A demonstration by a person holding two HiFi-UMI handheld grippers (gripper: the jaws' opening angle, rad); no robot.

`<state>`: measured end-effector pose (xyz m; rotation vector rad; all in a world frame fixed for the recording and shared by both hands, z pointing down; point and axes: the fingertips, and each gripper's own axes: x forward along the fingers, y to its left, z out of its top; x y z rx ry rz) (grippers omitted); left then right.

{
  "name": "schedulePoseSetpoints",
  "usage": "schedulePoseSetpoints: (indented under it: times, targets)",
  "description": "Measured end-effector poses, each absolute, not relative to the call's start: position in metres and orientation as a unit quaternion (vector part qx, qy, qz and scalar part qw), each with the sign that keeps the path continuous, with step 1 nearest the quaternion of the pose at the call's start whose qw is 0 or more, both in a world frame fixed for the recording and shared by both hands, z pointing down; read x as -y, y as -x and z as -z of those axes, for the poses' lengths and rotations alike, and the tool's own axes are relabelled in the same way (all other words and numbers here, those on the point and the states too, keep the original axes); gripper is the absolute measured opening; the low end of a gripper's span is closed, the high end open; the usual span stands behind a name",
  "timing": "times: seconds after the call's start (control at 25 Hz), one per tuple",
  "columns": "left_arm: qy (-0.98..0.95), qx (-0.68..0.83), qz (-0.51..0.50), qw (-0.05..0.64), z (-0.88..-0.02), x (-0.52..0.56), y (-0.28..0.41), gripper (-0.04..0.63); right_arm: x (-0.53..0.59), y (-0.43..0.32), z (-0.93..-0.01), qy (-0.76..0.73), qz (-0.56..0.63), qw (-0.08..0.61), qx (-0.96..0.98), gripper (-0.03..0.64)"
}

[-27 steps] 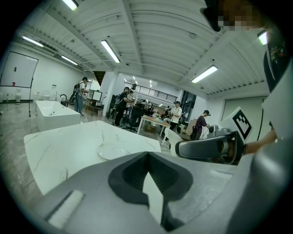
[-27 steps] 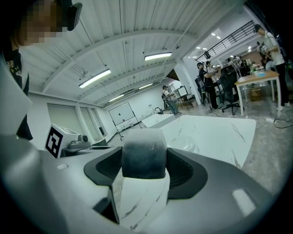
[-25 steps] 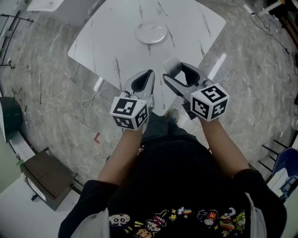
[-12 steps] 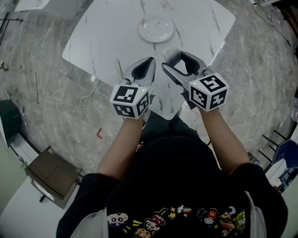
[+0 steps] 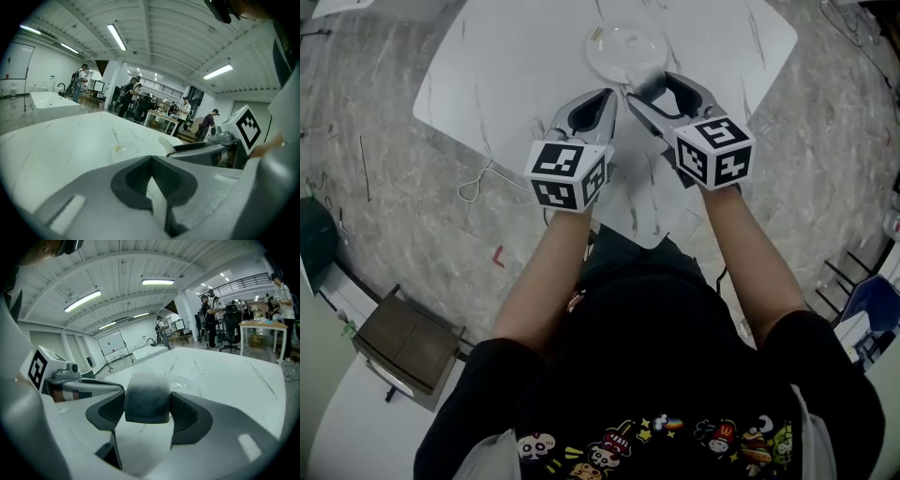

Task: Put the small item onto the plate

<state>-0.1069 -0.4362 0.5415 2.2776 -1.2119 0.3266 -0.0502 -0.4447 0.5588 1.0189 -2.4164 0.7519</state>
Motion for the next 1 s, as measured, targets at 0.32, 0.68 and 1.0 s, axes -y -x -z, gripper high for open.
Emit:
schedulePoseSetpoints:
  times: [0.32, 0.68, 1.0]
  targets:
    - [-0.831, 0.458, -0.145, 0.281, -0.573, 0.465, 0.119, 0.002, 0.485, 0.060, -0.596, -0.372, -0.253, 0.256, 0.856, 0.328]
    - [-0.824, 0.460, -0.148, 0.297, -0.590, 0.478, 0.124, 0.002, 0.513, 0.065, -0.626, -0.371, -0.224, 0.342, 0.833, 0.330]
    - [-0.821, 0.463, -0.141, 0.301, -0.592, 0.481, 0.128, 0.002, 0.531, 0.075, -0.640, -0.357, -0.215, 0.384, 0.824, 0.330]
